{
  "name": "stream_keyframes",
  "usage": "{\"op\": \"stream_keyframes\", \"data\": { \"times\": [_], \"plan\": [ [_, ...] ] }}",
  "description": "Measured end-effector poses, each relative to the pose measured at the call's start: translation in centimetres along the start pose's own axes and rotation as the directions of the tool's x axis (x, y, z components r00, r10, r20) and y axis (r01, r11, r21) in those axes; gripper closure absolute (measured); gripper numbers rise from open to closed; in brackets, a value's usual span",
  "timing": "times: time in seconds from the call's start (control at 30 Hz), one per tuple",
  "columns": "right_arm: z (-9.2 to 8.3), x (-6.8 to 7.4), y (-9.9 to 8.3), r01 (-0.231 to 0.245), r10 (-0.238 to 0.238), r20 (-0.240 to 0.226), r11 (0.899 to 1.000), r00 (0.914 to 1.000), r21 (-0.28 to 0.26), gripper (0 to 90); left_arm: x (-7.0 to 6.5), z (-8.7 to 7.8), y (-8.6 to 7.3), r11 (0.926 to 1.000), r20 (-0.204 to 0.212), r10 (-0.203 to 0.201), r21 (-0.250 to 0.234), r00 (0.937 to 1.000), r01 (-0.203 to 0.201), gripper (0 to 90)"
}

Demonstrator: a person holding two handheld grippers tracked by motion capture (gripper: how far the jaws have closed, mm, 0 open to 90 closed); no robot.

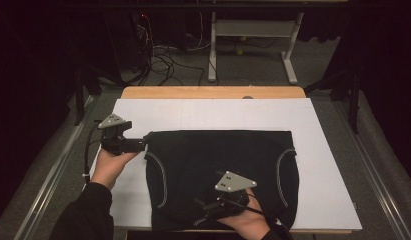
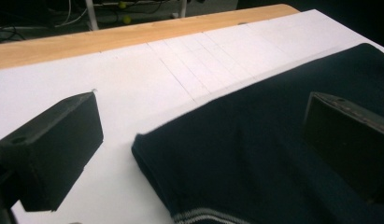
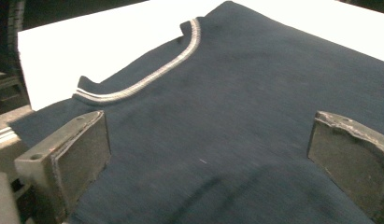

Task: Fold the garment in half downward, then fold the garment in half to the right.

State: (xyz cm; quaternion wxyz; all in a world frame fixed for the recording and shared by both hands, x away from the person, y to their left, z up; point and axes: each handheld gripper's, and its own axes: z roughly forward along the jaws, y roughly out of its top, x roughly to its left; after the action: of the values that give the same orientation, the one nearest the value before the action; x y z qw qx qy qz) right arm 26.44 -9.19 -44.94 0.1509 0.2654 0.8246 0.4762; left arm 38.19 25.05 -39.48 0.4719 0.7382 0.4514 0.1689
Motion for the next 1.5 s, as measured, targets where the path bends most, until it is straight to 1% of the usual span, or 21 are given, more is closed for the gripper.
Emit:
{"op": "stream_keyframes", "data": {
  "times": [0.13, 0.27, 0.3, 0.37, 0.47, 0.6, 0.7, 0.73, 0.87, 0.9, 1.0, 1.03, 1.1, 1.13, 1.17, 1.23, 1.3, 1.33, 1.37, 1.43, 1.5],
  "plan": [
    [0.9, 1.2, 0.5, 0.015, -0.015, -0.03, 1.0, 0.9994, 0.006, 0.0, 0.3, -0.1, 0.3, 0.9995, -0.008, -0.024, -0.019, 0.9997, 0.023, 0.0],
    [1.6, 2.5, 1.0, 0.044, -0.043, -0.06, 0.999, 0.9973, 0.013, 0.0, 0.6, -0.1, 0.3, 0.9996, -0.011, -0.023, -0.017, 0.9997, 0.023, 0.0],
    [1.8, 2.7, 1.1, 0.05, -0.05, -0.065, 0.999, 0.9966, 0.011, 0.0, 0.8, -0.1, 0.3, 0.9994, -0.013, -0.03, -0.019, 0.9995, 0.03, 0.0],
    [2.0, 3.0, 1.2, 0.051, -0.05, -0.079, 0.999, 0.9956, 0.011, 0.0, 1.1, 0.1, 0.2, 0.9993, -0.008, -0.032, -0.021, 0.9995, 0.032, 0.0],
    [2.4, 3.4, 1.3, 0.055, -0.054, -0.089, 0.998, 0.9945, 0.012, 0.0, 1.7, 0.9, -0.1, 0.9994, 0.003, -0.035, -0.001, 0.9994, 0.035, 0.0],
    [2.9, 3.7, 1.4, 0.067, -0.065, -0.097, 0.998, 0.9931, 0.015, 0.0, 2.5, 2.2, -0.4, 0.9986, -0.004, -0.05, 0.017, 0.9988, 0.05, 0.0],
    [3.1, 4.0, 1.3, 0.065, -0.062, -0.103, 0.998, 0.9928, 0.022, 0.0, 2.8, 3.3, -0.7, 0.9978, -0.008, -0.055, 0.037, 0.9985, 0.055, 0.0],
    [3.2, 4.1, 1.3, 0.067, -0.064, -0.105, 0.997, 0.9924, 0.023, 0.0, 2.9, 3.8, -0.9, 0.9971, -0.009, -0.057, 0.049, 0.9983, 0.057, 0.0],
    [3.4, 4.3, 1.4, 0.069, -0.067, -0.107, 0.997, 0.9921, 0.022, 0.0, 3.3, 5.7, -1.6, 0.9917, -0.013, -0.091, 0.089, 0.9958, 0.092, 0.0],
    [3.4, 4.3, 1.4, 0.067, -0.065, -0.108, 0.997, 0.9921, 0.022, 0.0, 3.4, 6.1, -1.8, 0.9901, -0.025, -0.095, 0.101, 0.9952, 0.097, 0.9],
    [3.5, 4.4, 1.3, 0.063, -0.061, -0.108, 0.998, 0.9923, 0.019, 0.0, 3.6, 7.3, -2.2, 0.9835, -0.04, -0.118, 0.133, 0.9922, 0.122, 5.2],
    [3.5, 4.5, 1.3, 0.061, -0.059, -0.106, 0.998, 0.9926, 0.02, 0.0, 3.6, 7.6, -2.3, 0.9815, -0.049, -0.121, 0.144, 0.9915, 0.126, 8.3],
    [3.4, 4.6, 1.3, 0.061, -0.058, -0.107, 0.998, 0.9925, 0.02, 0.0, 3.6, 8.1, -2.7, 0.9781, -0.053, -0.13, 0.157, 0.9902, 0.136, 11.7],
    [3.4, 4.6, 1.3, 0.064, -0.062, -0.108, 0.998, 0.9922, 0.021, 0.0, 3.7, 8.4, -2.9, 0.9736, -0.064, -0.14, 0.172, 0.988, 0.15, 11.8],
    [3.4, 4.7, 1.3, 0.067, -0.065, -0.11, 0.998, 0.9918, 0.021, 0.0, 3.8, 8.7, -3.1, 0.9672, -0.065, -0.151, 0.196, 0.9863, 0.161, 11.8],
    [3.5, 4.8, 1.2, 0.072, -0.069, -0.116, 0.997, 0.9909, 0.023, 0.0, 3.8, 9.0, -3.4, 0.9603, -0.061, -0.156, 0.224, 0.9859, 0.166, 11.8],
    [3.6, 4.9, 1.1, 0.07, -0.065, -0.116, 0.997, 0.9912, 0.035, 0.0, 3.7, 9.2, -3.7, 0.9586, -0.041, -0.153, 0.237, 0.9874, 0.158, 12.0],
    [3.6, 4.9, 1.0, 0.07, -0.065, -0.115, 0.997, 0.9912, 0.038, 0.0, 3.6, 9.2, -3.8, 0.9588, -0.047, -0.142, 0.242, 0.9888, 0.149, 14.1],
    [3.6, 5.0, 1.0, 0.07, -0.065, -0.115, 0.997, 0.9912, 0.043, 0.0, 3.5, 9.2, -4.0, 0.9627, -0.057, -0.132, 0.231, 0.9896, 0.142, 16.5],
    [3.7, 5.2, 0.9, 0.08, -0.074, -0.114, 0.996, 0.9907, 0.049, 0.0, 3.5, 9.0, -4.1, 0.9633, -0.062, -0.152, 0.214, 0.9865, 0.161, 23.6],
    [3.7, 5.5, 0.9, 0.086, -0.079, -0.122, 0.995, 0.9893, 0.054, 0.0, 3.4, 8.9, -4.3, 0.9645, -0.061, -0.153, 0.208, 0.9864, 0.162, 33.3]
  ]
}}
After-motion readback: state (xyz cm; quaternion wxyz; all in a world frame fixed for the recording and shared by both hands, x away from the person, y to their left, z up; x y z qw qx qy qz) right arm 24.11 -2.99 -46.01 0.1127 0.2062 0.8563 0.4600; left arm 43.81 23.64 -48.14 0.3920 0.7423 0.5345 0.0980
